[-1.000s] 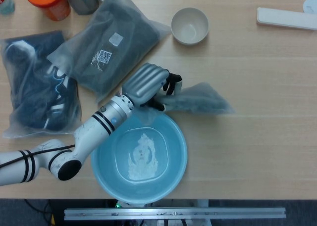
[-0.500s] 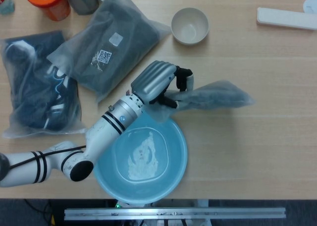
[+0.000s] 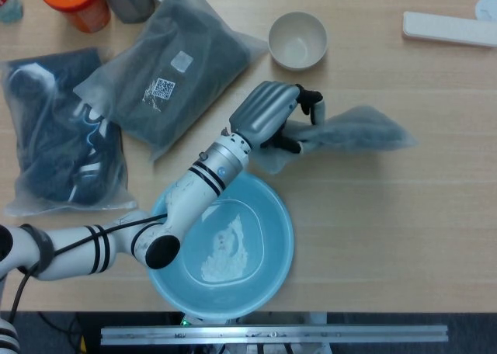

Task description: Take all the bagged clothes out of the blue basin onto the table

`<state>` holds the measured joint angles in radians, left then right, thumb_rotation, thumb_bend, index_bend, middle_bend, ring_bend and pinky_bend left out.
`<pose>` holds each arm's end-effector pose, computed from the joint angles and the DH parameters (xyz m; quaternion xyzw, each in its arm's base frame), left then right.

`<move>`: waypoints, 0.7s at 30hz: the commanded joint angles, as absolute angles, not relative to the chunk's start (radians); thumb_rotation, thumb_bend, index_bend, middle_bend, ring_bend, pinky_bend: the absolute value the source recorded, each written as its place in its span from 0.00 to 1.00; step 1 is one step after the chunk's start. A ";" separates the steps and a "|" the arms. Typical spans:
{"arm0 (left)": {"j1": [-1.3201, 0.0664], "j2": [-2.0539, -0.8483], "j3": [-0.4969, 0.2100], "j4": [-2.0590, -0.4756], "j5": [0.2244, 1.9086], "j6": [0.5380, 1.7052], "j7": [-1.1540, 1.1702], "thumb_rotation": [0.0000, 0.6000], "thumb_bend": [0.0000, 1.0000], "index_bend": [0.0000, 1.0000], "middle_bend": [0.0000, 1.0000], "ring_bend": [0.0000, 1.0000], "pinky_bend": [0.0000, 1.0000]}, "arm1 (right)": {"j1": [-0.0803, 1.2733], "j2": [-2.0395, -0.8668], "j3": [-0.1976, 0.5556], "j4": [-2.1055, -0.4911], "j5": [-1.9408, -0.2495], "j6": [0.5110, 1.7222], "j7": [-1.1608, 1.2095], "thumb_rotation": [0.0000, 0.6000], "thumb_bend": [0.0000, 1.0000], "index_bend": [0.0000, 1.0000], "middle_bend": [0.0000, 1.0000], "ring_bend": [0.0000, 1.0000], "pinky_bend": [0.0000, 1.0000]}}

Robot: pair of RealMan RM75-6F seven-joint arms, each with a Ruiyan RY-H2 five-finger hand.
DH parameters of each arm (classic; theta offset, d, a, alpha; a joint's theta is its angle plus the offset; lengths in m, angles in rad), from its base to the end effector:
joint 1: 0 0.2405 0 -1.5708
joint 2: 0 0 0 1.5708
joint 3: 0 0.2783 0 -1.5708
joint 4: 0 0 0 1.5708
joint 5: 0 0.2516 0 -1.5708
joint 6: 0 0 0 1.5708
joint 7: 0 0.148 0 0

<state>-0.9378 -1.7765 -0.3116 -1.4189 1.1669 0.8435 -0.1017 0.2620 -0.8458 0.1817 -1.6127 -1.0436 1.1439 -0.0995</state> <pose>-0.0195 0.3661 -0.1217 -0.6819 -0.5073 -0.4963 0.1770 -0.3815 -0.2799 0.2448 0.5491 -0.3983 0.2476 0.6918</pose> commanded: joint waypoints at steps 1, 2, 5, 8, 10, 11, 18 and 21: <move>-0.956 -1.754 -0.307 -1.416 1.135 0.799 -0.072 1.00 0.22 0.09 0.04 0.01 0.17 | 0.261 -0.844 0.182 -1.612 -1.042 1.145 -0.098 1.00 0.25 0.37 0.51 0.38 0.52; -0.955 -1.749 -0.302 -1.413 1.137 0.809 -0.054 1.00 0.20 0.05 0.01 0.00 0.12 | 0.260 -0.844 0.183 -1.611 -1.041 1.145 -0.097 1.00 0.25 0.37 0.51 0.38 0.52; -0.949 -1.725 -0.291 -1.417 1.140 0.824 -0.016 1.00 0.16 0.00 0.00 0.00 0.04 | 0.259 -0.842 0.183 -1.610 -1.040 1.145 -0.096 1.00 0.25 0.37 0.51 0.38 0.52; -0.935 -1.679 -0.279 -1.444 1.134 0.829 0.010 1.00 0.16 0.00 0.00 0.00 0.02 | 0.260 -0.843 0.184 -1.612 -1.043 1.146 -0.095 1.00 0.25 0.37 0.51 0.38 0.52; -0.919 -1.633 -0.263 -1.470 1.141 0.837 0.033 1.00 0.16 0.00 0.00 0.00 0.02 | 0.261 -0.844 0.184 -1.614 -1.047 1.146 -0.094 1.00 0.25 0.37 0.51 0.38 0.52; -0.907 -1.605 -0.253 -1.486 1.148 0.848 0.046 1.00 0.16 0.00 0.00 0.00 0.02 | 0.261 -0.845 0.183 -1.615 -1.050 1.146 -0.095 1.00 0.25 0.37 0.51 0.38 0.52; -0.817 -1.446 -0.194 -1.581 1.190 0.928 0.081 1.00 0.16 0.00 0.00 0.00 0.02 | 0.262 -0.849 0.180 -1.626 -1.065 1.152 -0.102 1.00 0.25 0.37 0.51 0.38 0.52; -0.763 -1.386 -0.172 -1.622 1.211 0.982 0.062 1.00 0.16 0.01 0.00 0.00 0.02 | 0.263 -0.852 0.179 -1.632 -1.071 1.156 -0.105 1.00 0.25 0.37 0.51 0.38 0.52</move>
